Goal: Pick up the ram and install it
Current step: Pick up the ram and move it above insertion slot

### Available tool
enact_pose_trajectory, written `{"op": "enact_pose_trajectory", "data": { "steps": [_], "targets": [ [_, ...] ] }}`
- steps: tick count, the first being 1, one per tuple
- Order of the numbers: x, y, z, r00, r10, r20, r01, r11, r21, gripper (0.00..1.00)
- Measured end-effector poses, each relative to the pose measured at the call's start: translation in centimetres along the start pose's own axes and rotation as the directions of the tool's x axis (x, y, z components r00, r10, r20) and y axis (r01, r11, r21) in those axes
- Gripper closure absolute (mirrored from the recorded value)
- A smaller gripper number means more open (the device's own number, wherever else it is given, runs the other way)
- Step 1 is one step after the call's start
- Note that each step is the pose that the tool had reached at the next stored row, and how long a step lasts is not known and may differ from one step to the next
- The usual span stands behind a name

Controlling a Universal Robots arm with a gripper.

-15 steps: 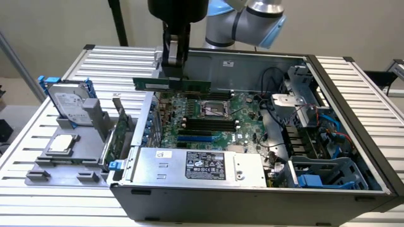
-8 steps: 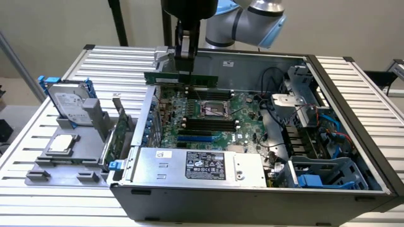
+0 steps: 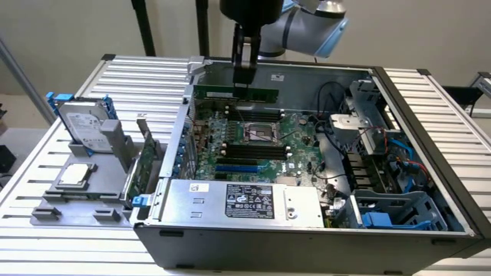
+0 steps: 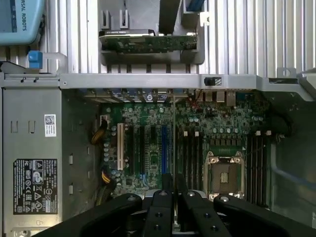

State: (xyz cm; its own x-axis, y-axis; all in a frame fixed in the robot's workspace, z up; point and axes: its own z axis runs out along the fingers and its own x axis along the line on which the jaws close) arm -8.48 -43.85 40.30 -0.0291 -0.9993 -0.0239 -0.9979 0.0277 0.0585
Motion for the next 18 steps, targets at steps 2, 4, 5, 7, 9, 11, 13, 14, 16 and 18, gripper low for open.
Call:
{"op": "enact_pose_trajectory", "data": {
  "steps": [2,4,5,7,9,11,13,14,16,18],
  "targets": [
    [-0.3,-0.84,0.25,1.0,0.0,0.0002,0.0,1.0,-0.0001,0.87],
    [-0.7,-1.68,0.52,1.0,0.0,0.0004,0.0,1.0,0.0,0.87],
    [-0.8,-2.12,0.69,1.0,0.0,0.0004,0.0,1.0,-0.0001,0.87],
    [-1.2,-2.86,1.01,1.0,0.0,0.0007,0.0,1.0,0.0,0.87],
    [-1.6,-3.47,1.31,1.0,0.0,0.0011,0.0,1.0,-0.0001,0.87],
    [-2.0,-3.91,1.58,1.0,0.0,0.0015,0.0,1.0,-0.0001,0.87],
    [-2.4,-4.25,1.82,1.0,0.0,0.0021,0.0,1.0,-0.0001,0.87],
    [-2.7,-4.45,1.95,1.0,0.0,0.0024,0.0,1.0,-0.0001,0.87],
    [-3.0,-4.83,2.19,1.0,0.0,0.003,0.0,1.0,-0.0001,0.87],
    [-3.3,-5.18,2.4,1.0,0.0,0.0036,0.0,1.0,-0.0002,0.87]
  ]
}}
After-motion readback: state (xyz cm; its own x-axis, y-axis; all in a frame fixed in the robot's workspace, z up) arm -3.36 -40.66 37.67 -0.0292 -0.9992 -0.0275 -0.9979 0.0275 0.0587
